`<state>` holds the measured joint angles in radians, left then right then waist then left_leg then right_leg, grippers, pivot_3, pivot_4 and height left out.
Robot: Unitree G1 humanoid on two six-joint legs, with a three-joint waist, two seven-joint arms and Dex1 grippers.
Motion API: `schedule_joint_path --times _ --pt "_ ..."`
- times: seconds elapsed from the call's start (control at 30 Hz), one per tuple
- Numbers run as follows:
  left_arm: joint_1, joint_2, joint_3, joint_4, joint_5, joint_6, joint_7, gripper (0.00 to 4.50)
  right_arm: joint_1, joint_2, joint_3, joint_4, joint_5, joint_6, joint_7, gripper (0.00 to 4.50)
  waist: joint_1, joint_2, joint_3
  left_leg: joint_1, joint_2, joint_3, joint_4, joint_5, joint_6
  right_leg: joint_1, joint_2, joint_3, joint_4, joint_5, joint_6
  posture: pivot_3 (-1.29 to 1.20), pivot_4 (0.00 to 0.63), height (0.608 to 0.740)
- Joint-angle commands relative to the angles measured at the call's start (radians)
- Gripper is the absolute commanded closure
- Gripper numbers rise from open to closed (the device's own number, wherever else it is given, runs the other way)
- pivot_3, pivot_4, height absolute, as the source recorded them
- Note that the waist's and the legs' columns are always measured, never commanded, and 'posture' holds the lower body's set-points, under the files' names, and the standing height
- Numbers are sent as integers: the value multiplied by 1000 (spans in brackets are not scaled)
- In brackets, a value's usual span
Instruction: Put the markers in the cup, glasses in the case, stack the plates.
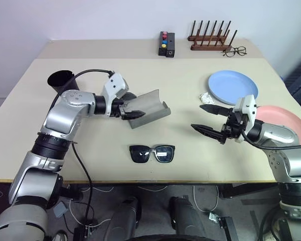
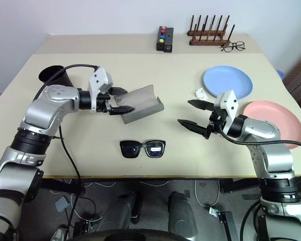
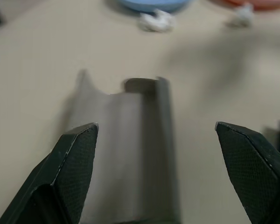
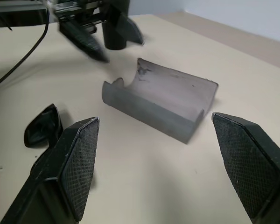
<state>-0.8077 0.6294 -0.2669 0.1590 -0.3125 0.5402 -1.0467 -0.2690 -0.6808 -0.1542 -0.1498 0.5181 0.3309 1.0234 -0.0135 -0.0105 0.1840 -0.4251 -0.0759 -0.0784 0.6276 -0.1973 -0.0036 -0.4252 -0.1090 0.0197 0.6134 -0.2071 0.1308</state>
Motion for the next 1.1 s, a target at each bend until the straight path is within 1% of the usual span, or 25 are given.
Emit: schedule_joint_path --times 0.03,0.1,0.17,0.43,0.53,0.57,0.7,0.73,0.77,1.0,1.1 --pt "-36 1 -40 16 59 18 -25 397 10 -9 -37 -58 18 -5 -22 562 1 0 0 0 0 0 0 0 0 0 0 0 0 0 0 0 150 740" --pt "-37 -12 -56 29 91 25 -12 397 20 -7 -43 -71 21 -3 -31 562 2 0 0 0 0 0 0 0 0 0 0 0 0 0 0 0 150 740" --pt "-40 -25 -77 40 127 76 16 397 31 -7 -48 -84 25 -2 -38 562 3 0 0 0 0 0 0 0 0 0 0 0 0 0 0 0 150 740" --pt "-18 -98 -115 26 186 189 93 397 70 -7 -62 -123 40 3 -68 562 4 -2 1 -1 0 0 1 0 0 0 -1 0 0 1 3 0 150 740" --pt "-29 -127 -148 49 238 233 138 1241 87 -11 -67 -137 47 9 -73 562 5 -2 1 -1 0 0 1 0 0 0 -1 0 0 1 3 0 150 740" --pt "-25 -129 -148 38 234 230 127 1685 93 -13 -67 -141 48 12 -73 562 5 -2 1 -1 0 0 1 0 0 0 -1 0 0 1 3 0 150 740" --pt "-26 -148 -138 20 224 250 120 3825 131 -34 -68 -141 44 19 -60 562 3 -2 1 -1 0 0 1 0 0 0 -1 0 0 1 3 0 150 740" --pt "-28 -148 -134 26 227 248 122 4268 138 -42 -63 -137 35 15 -53 562 4 -2 1 -1 0 0 1 0 0 0 -1 0 0 1 3 0 150 740" --pt "-31 -147 -131 32 229 245 123 4428 148 -52 -59 -132 26 9 -42 562 4 -2 1 -1 0 0 1 0 0 0 -1 0 0 1 3 0 150 740" --pt "-35 -137 -114 44 226 226 110 4428 187 -101 -63 -108 2 -2 5 562 4 -2 1 -1 0 0 1 0 0 0 -1 0 0 1 2 0 150 740" --pt "-20 -115 -99 42 218 169 83 4428 209 -123 -78 -103 3 -4 27 562 5 -2 1 -1 0 0 1 0 0 0 -1 0 0 1 2 0 150 740"
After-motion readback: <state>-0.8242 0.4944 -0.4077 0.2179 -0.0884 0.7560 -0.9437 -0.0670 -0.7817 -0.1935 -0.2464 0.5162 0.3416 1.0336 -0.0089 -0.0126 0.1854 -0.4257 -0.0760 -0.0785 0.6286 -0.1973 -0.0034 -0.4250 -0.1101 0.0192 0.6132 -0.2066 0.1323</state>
